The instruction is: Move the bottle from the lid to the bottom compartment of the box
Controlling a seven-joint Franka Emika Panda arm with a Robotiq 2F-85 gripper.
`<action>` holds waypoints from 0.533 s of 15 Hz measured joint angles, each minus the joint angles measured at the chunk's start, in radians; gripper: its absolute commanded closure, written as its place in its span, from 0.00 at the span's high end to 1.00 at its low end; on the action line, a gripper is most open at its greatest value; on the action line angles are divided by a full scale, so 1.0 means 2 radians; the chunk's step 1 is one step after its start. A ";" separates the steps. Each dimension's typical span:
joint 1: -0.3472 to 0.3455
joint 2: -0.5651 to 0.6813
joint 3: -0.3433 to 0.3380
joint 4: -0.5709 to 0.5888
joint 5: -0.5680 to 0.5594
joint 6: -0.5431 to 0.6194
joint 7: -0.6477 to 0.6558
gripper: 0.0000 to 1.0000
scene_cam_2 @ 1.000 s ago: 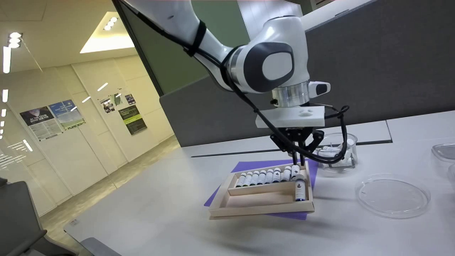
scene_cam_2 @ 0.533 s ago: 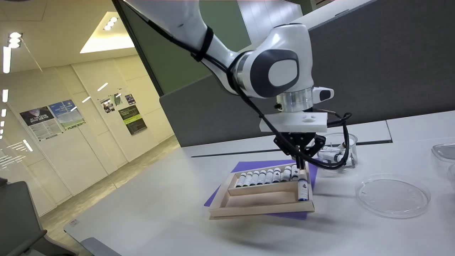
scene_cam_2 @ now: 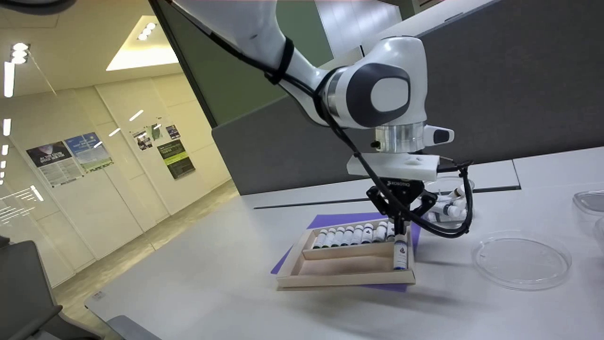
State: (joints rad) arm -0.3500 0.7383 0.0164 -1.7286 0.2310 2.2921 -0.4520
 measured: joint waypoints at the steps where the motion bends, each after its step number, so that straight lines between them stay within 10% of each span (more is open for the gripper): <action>1: 0.002 0.002 -0.003 0.005 -0.003 -0.013 0.009 0.00; 8: 0.014 0.020 -0.014 0.035 -0.013 -0.065 0.040 0.00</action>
State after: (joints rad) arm -0.3216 0.7788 -0.0120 -1.6595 0.2045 2.1628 -0.3724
